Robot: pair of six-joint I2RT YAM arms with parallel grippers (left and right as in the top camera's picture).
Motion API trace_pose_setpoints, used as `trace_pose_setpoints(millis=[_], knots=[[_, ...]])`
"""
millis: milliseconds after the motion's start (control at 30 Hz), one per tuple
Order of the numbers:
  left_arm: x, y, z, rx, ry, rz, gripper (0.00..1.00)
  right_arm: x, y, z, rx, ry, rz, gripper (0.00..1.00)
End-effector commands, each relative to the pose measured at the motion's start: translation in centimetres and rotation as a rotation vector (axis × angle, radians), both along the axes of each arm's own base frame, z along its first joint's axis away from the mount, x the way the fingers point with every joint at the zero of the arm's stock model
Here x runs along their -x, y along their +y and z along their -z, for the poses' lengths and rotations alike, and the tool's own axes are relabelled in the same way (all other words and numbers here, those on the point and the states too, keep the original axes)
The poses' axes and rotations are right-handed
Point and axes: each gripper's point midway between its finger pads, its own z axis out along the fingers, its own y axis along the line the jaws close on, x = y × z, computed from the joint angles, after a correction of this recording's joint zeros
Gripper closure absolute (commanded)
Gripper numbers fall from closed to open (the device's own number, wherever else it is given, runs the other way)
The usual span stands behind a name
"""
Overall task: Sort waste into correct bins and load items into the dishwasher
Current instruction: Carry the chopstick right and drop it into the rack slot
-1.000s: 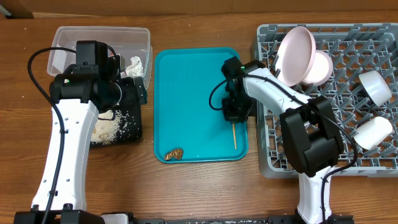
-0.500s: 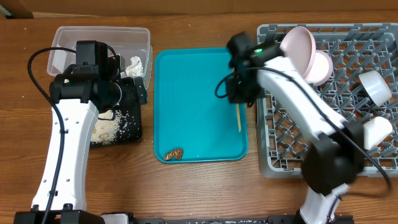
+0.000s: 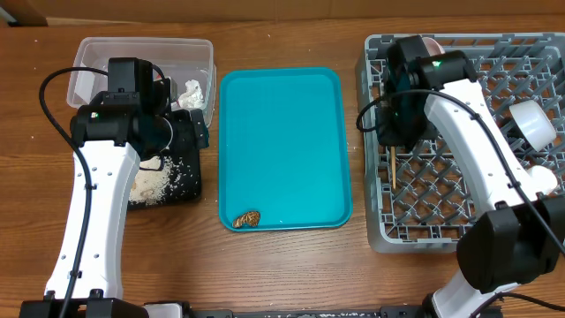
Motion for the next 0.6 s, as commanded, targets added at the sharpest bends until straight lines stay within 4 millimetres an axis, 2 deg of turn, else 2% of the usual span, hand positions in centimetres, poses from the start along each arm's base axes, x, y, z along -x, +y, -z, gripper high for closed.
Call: trace_pose_setpoints(millis=[0, 133, 267, 333, 400, 567], knots=[[-0.3, -0.3, -0.6, 0.016, -0.015, -0.006, 0.11, 0.9, -0.1, 2.0, 0.012, 0.044, -0.018, 0.96], [-0.3, -0.3, -0.6, 0.016, -0.015, -0.005, 0.11, 1.5, 0.2, 4.0, 0.007, 0.062, -0.025, 0.96], [-0.3, -0.3, -0.6, 0.016, -0.015, -0.005, 0.11, 1.7, 0.2, 4.7, 0.009, 0.067, -0.025, 0.95], [-0.4, -0.3, -0.6, 0.016, -0.016, -0.005, 0.11, 1.4, 0.2, 4.7, 0.007, 0.055, -0.024, 0.82], [-0.4, -0.3, -0.6, 0.016, -0.016, -0.005, 0.11, 1.0, 0.3, 4.5, 0.004, 0.04, -0.024, 0.76], [-0.3, -0.3, -0.6, 0.016, -0.015, -0.005, 0.07, -0.4, 0.7, 2.0, -0.02, -0.041, -0.009, 0.7]])
